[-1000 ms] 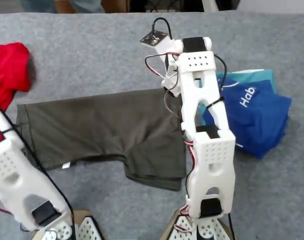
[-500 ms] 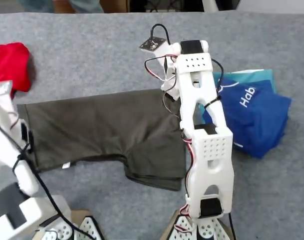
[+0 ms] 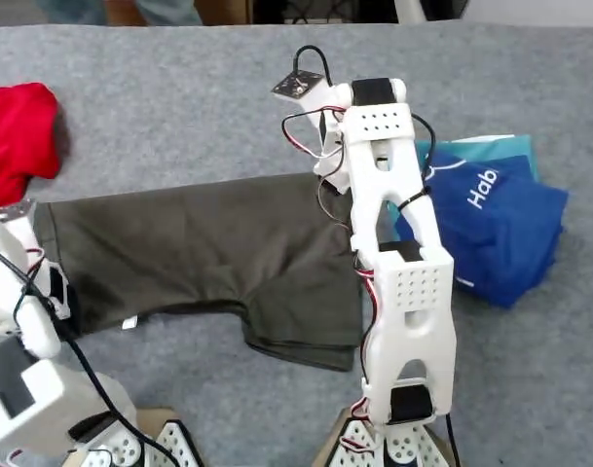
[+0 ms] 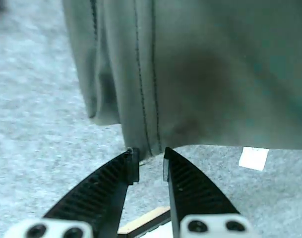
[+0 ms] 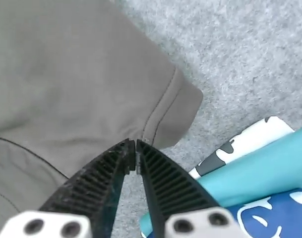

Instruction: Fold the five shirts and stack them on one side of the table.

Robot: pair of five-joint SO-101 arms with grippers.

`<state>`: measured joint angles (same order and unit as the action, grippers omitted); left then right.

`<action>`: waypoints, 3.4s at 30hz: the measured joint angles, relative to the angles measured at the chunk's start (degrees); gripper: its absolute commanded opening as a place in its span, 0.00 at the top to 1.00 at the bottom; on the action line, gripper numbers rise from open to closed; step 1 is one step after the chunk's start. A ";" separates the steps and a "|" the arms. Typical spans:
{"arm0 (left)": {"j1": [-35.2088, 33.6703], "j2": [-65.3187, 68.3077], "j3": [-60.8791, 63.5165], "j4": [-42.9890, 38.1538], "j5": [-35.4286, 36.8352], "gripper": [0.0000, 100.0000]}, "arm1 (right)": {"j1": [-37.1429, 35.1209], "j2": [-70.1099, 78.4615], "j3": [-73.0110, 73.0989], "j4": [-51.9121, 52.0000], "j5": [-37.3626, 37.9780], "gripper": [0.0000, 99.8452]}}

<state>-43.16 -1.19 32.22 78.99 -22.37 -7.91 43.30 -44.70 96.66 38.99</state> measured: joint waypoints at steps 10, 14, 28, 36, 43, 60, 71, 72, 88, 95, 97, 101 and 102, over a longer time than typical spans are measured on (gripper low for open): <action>0.18 3.96 0.09 -6.15 1.14 0.97 | 0.00 0.00 0.00 0.00 0.00 0.99; 0.18 3.96 0.26 -7.82 1.23 0.97 | 0.00 0.00 0.00 0.00 0.00 0.99; 0.18 -1.93 -0.97 -6.77 1.23 0.97 | 0.00 0.00 0.00 -0.18 0.00 0.99; 0.00 -4.22 -1.14 -8.18 1.14 0.97 | 0.00 0.00 0.00 -0.26 0.00 0.99; 2.73 -4.22 -9.49 -5.01 4.22 0.97 | 0.00 0.00 0.00 -2.20 0.00 0.99; 6.59 27.25 -29.98 -24.26 11.25 0.97 | 0.09 8.70 0.00 -15.30 0.00 0.99; 6.33 31.82 -36.75 -22.59 6.68 0.97 | 3.25 12.92 -10.29 -7.74 0.00 0.99; 6.33 31.30 -37.01 -21.98 5.89 0.97 | 3.16 12.92 -12.48 -5.89 0.00 0.99; 7.91 12.22 -35.60 -9.05 4.57 0.97 | -1.76 -7.65 6.86 0.79 -5.19 0.99; 7.82 12.57 -24.00 -18.29 4.48 0.97 | -0.26 -13.01 34.11 -14.77 -6.42 0.99; 6.95 12.84 -18.99 -24.53 3.52 0.97 | 1.41 -13.10 40.62 -20.31 -6.77 0.99; 6.68 13.36 -12.75 -32.09 -0.79 0.97 | 2.81 -15.82 46.86 -26.02 -6.59 0.99; 6.68 13.36 -11.78 -32.97 -1.14 0.97 | 2.81 -16.09 47.30 -26.29 -6.59 0.99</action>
<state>-36.48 12.18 20.44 46.02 -23.52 -5.10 27.21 2.59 70.37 32.40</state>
